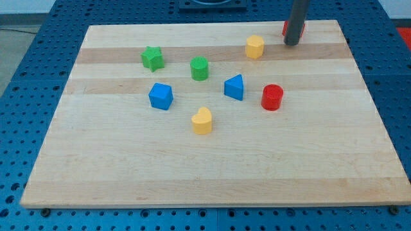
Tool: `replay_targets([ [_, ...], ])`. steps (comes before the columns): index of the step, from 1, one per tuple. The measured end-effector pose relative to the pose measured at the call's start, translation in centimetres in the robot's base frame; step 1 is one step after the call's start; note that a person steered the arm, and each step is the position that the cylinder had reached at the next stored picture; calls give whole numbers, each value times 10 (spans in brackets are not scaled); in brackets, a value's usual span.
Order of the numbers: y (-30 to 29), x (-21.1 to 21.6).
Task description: Push the yellow hexagon slightly right side
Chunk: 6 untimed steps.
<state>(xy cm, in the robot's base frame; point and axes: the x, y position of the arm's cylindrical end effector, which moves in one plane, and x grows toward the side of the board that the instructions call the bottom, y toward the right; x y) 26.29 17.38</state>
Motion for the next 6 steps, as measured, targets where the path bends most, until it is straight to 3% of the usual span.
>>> replay_targets([
  [2, -1, 4],
  [3, -9, 39],
  [4, -57, 69],
  [5, -142, 67],
  [6, -163, 40],
])
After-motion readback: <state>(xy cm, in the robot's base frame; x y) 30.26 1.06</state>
